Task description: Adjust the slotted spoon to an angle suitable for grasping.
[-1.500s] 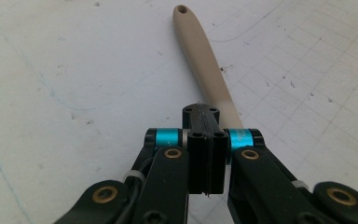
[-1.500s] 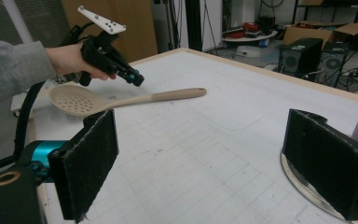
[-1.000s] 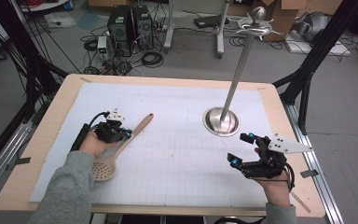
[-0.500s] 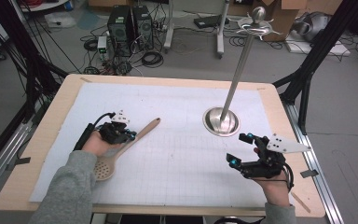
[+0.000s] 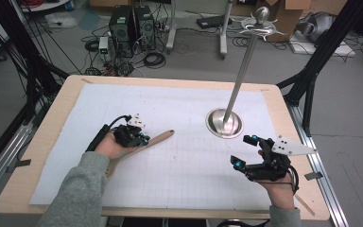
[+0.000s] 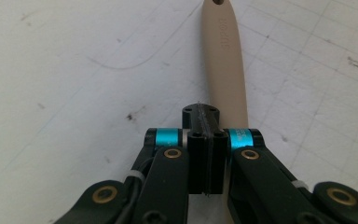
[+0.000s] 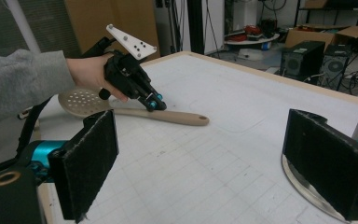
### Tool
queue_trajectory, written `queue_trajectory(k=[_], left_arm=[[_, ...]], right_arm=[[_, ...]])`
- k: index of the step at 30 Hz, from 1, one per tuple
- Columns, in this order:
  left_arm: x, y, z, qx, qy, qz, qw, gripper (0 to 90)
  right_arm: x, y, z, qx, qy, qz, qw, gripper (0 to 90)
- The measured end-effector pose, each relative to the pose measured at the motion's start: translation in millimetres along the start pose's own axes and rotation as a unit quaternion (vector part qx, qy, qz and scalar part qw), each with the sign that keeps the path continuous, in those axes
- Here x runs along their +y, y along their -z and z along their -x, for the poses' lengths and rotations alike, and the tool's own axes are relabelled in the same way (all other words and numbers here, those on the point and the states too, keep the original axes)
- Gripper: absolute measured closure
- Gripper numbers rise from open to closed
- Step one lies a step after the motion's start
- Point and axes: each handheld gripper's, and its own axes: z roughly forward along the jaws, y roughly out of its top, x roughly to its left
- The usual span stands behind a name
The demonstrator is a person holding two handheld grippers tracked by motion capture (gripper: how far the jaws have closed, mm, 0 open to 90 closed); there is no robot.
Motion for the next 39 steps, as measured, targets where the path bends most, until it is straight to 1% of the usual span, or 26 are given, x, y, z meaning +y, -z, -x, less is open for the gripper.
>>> queue_trajectory(k=[3, 4, 5, 6, 7, 8, 12, 17, 19, 20, 22, 23, 24, 25, 26, 27, 28, 31, 32, 33, 34, 35, 36, 37, 38, 39], left_arm=[[2.4, -2.6, 4.1, -0.006, -0.006, 0.003, 1.0, 89.6], [3.3, -3.6, 5.3, -0.011, -0.012, 0.0, 0.9999, 89.6], [3.8, -5.0, 7.8, -0.014, -0.01, 0.0, 0.9998, 89.6], [4.5, -6.7, 10.2, -0.017, -0.015, 0.0, 0.9997, 89.6], [4.5, -6.7, 10.2, -0.017, -0.015, 0.0, 0.9997, 89.5], [5.2, -7.0, 11.8, -0.023, -0.019, -0.001, 0.9996, 89.5], [5.7, -7.4, 14.1, -0.028, -0.025, -0.001, 0.9993, 89.5], [5.9, -5.7, 15.1, -0.023, -0.029, -0.001, 0.9993, 89.5], [5.7, -1.9, 14.8, -0.018, -0.03, 0.001, 0.9994, 89.5], [5.9, 4.7, 13.9, -0.017, -0.03, 0.007, 0.9994, 89.2], [5.8, 8.5, 13.6, -0.022, -0.029, 0.013, 0.9993, 86.9], [5.6, 16.6, 13.1, -0.027, -0.029, 0.023, 0.999, 85.5], [5.6, 16.6, 13.1, -0.027, -0.029, 0.023, 0.999, 83.4], [4.9, 20.1, 13.9, -0.031, -0.023, 0.03, 0.9988, 83.4], [3.6, 27.3, 13.9, -0.036, -0.026, 0.036, 0.9983, 78.9], [3.6, 27.3, 13.9, -0.036, -0.026, 0.036, 0.9983, 75.9], [0.3, 32.6, 14.2, -0.046, -0.023, 0.042, 0.9978, 73.1], [-3.8, 36.2, 14.4, -0.05, -0.025, 0.041, 0.9976, 60.1], [-6.0, 37.5, 14.2, -0.055, -0.029, 0.037, 0.9974, 60.1], [-8.4, 38.3, 15.0, -0.059, -0.029, 0.036, 0.9972, 56.4], [-10.4, 39.5, 15.1, -0.061, -0.033, 0.033, 0.9971, 45.3], [-12.2, 40.7, 15.2, -0.06, -0.035, 0.03, 0.9971, 45.3], [-13.9, 41.7, 15.7, -0.062, -0.034, 0.031, 0.997, 42.0], [-15.5, 43.5, 15.5, -0.06, -0.041, 0.029, 0.9969, 39.8], [-18.2, 45.3, 16.9, -0.053, -0.039, 0.027, 0.9975, 30.0], [-18.2, 45.3, 16.9, -0.053, -0.039, 0.027, 0.9975, 26.8]], right_arm=[[0.1, -0.2, -0.5, 0.0, -0.001, 0.0, 1.0, 9.3], [0.1, -0.2, -0.5, 0.0, -0.001, 0.0, 1.0, 9.3], [0.1, -0.3, -0.6, 0.0, -0.001, 0.0, 1.0, 9.3], [0.1, -0.4, -0.5, 0.0, -0.001, 0.0, 1.0, 9.3], [0.1, -0.4, -0.5, 0.0, -0.001, 0.0, 1.0, 9.3], [0.0, -0.6, -0.7, 0.002, -0.001, -0.002, 1.0, 9.3], [-0.1, -1.5, -1.0, 0.002, 0.0, -0.003, 1.0, 9.3], [-0.1, -1.3, -1.4, 0.003, 0.001, -0.005, 1.0, 9.3], [-0.2, -0.5, -1.0, 0.002, 0.001, -0.003, 1.0, 9.3], [-0.2, -0.2, -1.0, 0.002, 0.0, -0.003, 1.0, 9.3], [-0.2, -0.1, -0.7, 0.001, 0.002, -0.001, 1.0, 9.3], [-0.3, 0.0, -0.8, 0.001, 0.003, -0.001, 1.0, 9.3], [-0.4, 0.0, -0.8, 0.001, 0.003, -0.001, 1.0, 9.3], [-0.4, 0.0, -0.8, 0.001, 0.003, -0.001, 1.0, 9.3], [-0.6, 0.5, -1.2, 0.001, 0.001, -0.003, 1.0, 9.3], [-0.5, 0.7, -1.2, 0.0, 0.001, -0.002, 1.0, 9.3], [-0.6, 1.2, -1.3, -0.001, 0.0, -0.002, 1.0, 9.3], [-0.4, 1.9, -1.2, -0.001, 0.003, 0.0, 1.0, 9.3], [-0.3, 2.1, -1.6, -0.001, 0.002, 0.0, 1.0, 9.3], [-0.3, 2.3, -1.8, 0.0, 0.002, -0.001, 1.0, 9.3], [-0.4, 2.4, -1.5, 0.0, 0.002, 0.0, 1.0, 9.3], [-0.4, 2.4, -1.5, 0.0, 0.002, 0.0, 1.0, 9.3], [-0.5, 2.1, -1.4, 0.0, 0.002, 0.001, 1.0, 9.3], [-0.6, 1.9, -0.9, 0.0, 0.004, 0.0, 1.0, 9.3], [-0.8, 1.2, -1.1, 0.0, 0.001, -0.002, 1.0, 9.3], [-0.8, 1.2, -1.1, 0.0, 0.001, -0.002, 1.0, 9.3]])
